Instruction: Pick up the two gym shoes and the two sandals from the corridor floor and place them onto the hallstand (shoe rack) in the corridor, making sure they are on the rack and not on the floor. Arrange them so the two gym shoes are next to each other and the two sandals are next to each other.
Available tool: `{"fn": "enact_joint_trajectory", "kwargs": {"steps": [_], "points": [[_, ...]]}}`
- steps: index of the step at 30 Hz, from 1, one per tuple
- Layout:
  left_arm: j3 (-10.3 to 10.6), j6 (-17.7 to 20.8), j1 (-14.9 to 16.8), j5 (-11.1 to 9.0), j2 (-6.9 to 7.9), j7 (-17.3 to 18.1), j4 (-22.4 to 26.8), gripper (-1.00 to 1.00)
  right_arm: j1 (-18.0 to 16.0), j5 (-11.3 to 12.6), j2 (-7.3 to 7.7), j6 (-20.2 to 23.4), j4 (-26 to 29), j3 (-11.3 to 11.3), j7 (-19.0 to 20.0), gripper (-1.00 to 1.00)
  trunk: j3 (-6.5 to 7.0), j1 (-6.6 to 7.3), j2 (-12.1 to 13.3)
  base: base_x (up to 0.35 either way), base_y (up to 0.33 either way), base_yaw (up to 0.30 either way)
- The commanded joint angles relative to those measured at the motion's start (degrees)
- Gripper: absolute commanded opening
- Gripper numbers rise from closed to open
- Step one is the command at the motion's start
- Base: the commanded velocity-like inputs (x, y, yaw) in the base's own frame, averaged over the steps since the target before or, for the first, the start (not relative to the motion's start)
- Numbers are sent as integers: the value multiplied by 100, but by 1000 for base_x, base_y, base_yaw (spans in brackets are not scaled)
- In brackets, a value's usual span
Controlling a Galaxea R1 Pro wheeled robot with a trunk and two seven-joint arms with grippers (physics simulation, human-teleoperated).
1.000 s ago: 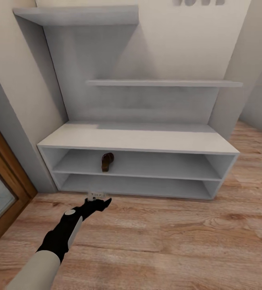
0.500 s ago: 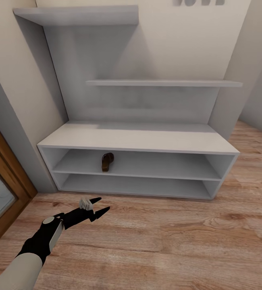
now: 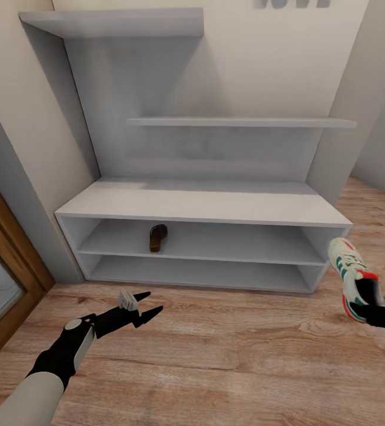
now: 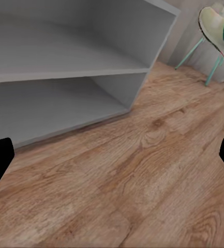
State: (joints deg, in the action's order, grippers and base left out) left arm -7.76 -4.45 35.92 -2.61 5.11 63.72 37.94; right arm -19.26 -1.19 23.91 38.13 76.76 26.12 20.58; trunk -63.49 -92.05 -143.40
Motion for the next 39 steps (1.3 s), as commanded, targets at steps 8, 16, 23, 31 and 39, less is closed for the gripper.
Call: {"fn": "enact_joint_trajectory", "kwargs": {"steps": [8,16,23,31,39], "points": [[37,-28,11,-3,-3,59,28,100,-14,-148,-648,37,-13,-676,41,-100,-5,2,-3,0,0,0],[151,-44,12,-3,-16,62,29,100,-23,-142,-675,44,-29,-786,30,-100,-5,2,-3,0,0,0],[641,-47,12,-3,-239,47,22,100,-30,-143,-679,52,-662,-1096,17,-100,-5,2,-3,0,0,0],[892,-47,12,-3,-290,36,8,100,-60,-276,-1462,44,-2424,-1135,-491,-100,-5,2,-3,0,0,0],[891,-47,12,-3,-270,35,-9,100,-69,-482,-2073,-42,-2557,-1136,-2359,-100,-5,2,-3,0,0,0]]}}
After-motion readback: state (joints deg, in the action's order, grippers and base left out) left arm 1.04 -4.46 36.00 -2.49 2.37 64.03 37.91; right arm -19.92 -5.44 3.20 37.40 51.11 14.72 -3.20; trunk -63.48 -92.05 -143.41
